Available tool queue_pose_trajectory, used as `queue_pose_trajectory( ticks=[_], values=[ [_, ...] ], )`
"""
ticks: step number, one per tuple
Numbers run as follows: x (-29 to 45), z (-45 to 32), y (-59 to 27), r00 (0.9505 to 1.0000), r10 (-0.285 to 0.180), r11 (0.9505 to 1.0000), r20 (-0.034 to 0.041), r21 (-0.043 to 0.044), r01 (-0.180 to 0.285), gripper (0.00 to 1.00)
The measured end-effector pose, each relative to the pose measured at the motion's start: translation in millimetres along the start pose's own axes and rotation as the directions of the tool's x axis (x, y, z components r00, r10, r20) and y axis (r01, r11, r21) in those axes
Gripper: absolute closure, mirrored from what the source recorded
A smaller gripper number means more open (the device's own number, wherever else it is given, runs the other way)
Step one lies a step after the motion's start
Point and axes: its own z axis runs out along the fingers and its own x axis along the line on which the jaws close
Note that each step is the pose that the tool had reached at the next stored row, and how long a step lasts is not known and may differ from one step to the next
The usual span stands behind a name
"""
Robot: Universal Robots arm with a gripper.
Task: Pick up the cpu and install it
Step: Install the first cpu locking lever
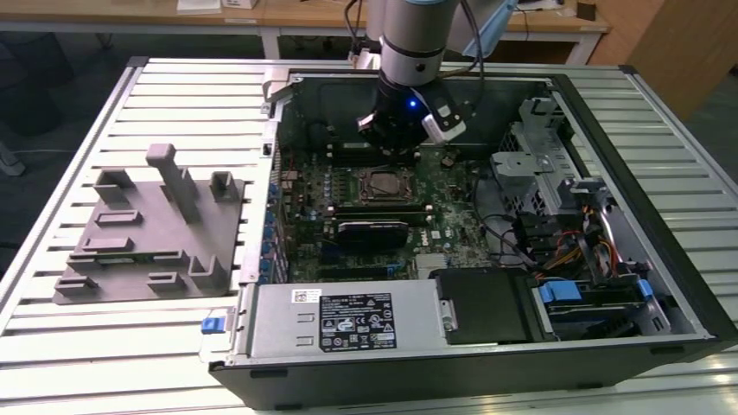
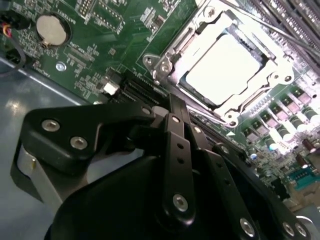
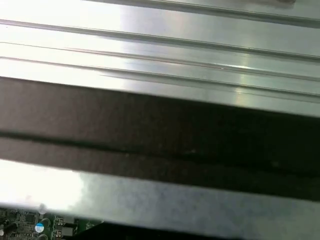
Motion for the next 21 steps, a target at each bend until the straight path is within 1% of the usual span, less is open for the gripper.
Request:
queue_pose_trajectory(
  ticks=[3, 12, 14, 18, 21],
  values=[
    [0.0, 1.2, -0.1, 1.0000, 0.000, 1.0000, -0.0008, 0.0088, 0.000, 0.89],
    [-0.3, 7.3, -0.7, 1.0000, 0.001, 0.9989, -0.0052, 0.0463, -0.001, 0.89],
    [-0.4, 8.5, -0.9, 1.0000, 0.001, 0.9987, -0.0061, 0.0519, -0.001, 0.89],
    [-1.2, 10.8, -0.9, 1.0000, 0.001, 0.9986, -0.0071, 0.0525, -0.001, 0.89],
    [-1.6, 11.0, -1.4, 1.0000, 0.001, 0.9989, -0.0090, 0.0479, -0.001, 0.89]
  ],
)
